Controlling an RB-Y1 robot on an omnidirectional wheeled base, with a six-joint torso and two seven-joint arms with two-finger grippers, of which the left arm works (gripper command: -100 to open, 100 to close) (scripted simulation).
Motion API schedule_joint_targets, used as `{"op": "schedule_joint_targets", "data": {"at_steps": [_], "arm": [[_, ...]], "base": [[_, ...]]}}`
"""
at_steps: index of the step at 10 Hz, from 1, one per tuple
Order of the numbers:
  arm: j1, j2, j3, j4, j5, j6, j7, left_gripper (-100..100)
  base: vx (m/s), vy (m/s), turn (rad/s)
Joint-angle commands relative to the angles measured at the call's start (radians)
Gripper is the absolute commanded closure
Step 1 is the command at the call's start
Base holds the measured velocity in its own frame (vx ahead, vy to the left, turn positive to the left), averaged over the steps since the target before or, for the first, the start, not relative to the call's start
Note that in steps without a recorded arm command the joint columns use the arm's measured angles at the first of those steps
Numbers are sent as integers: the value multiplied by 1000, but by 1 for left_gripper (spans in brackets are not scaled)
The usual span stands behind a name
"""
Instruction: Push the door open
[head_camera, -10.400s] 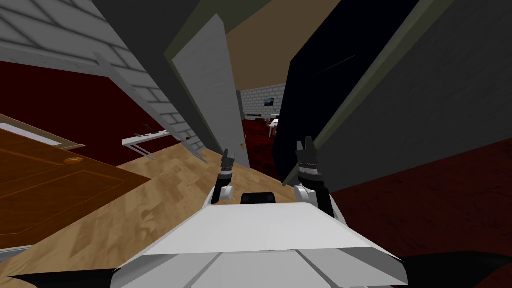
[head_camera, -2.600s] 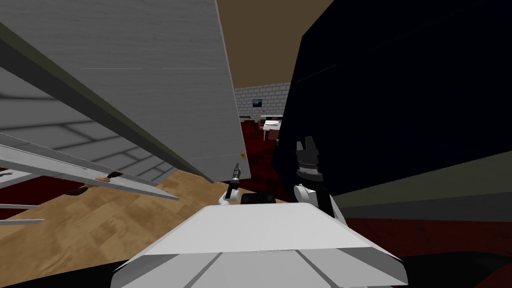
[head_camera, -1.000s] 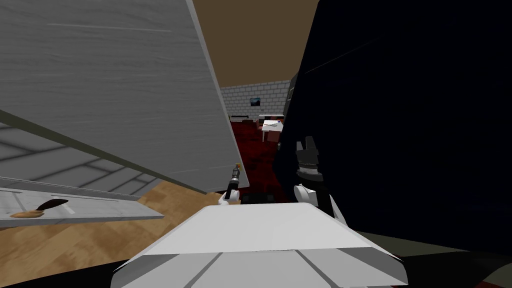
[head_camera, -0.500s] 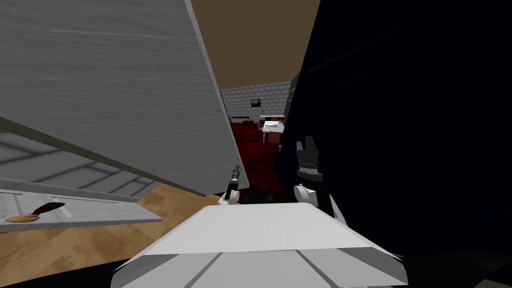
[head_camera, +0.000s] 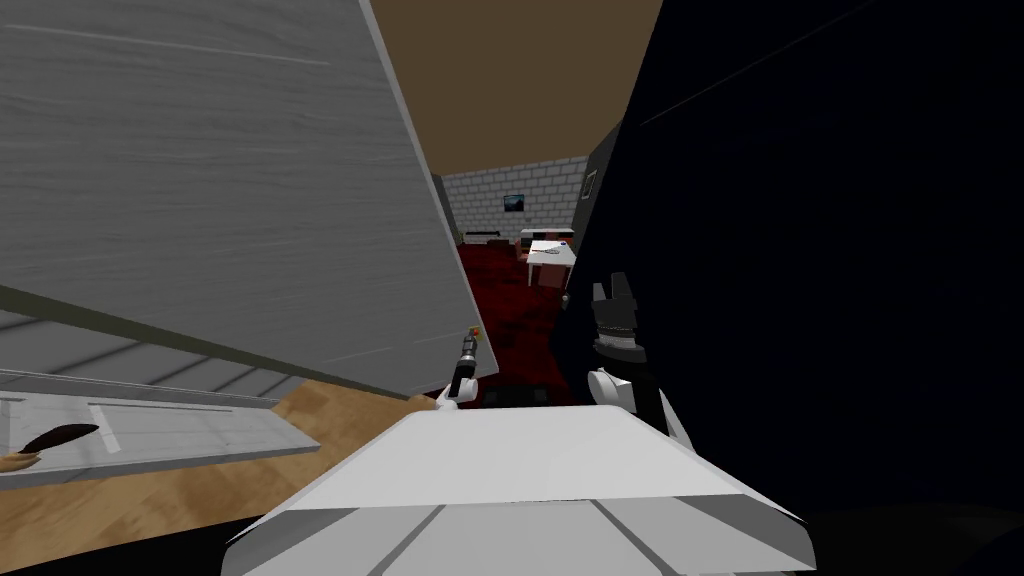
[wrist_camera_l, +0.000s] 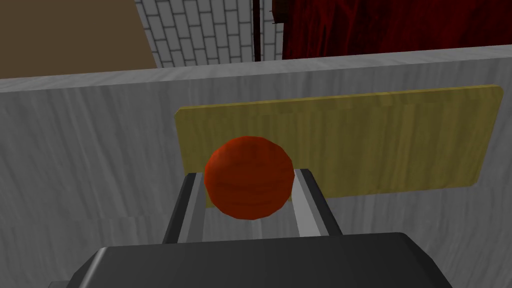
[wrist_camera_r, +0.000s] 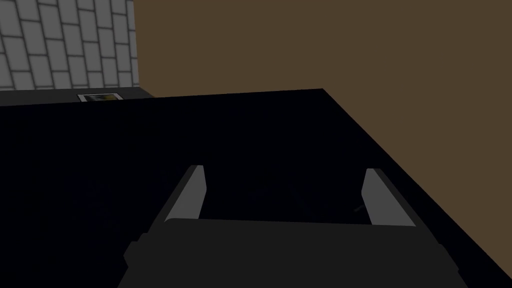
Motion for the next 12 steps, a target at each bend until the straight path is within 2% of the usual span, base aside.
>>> {"op": "schedule_joint_targets", "data": {"at_steps": [1, 3, 4, 5, 9, 10, 12], "arm": [[13, 18, 14, -28, 5, 7, -3, 100], [7, 19, 47, -23, 18, 5, -25, 100], [4, 3, 35, -15, 17, 7, -22, -100], [4, 0, 36, -17, 18, 9, -23, -100], [3, -41, 44, -32, 28, 31, -33, -100], [2, -31, 43, -26, 27, 26, -29, -100], [4, -22, 44, -21, 28, 15, -32, -100]], "base": [[53, 15, 13], [179, 7, 166], [-80, -97, 108], [-210, -151, 67], [-243, -148, 82], [-99, -77, 21], [171, 14, -22]]}}
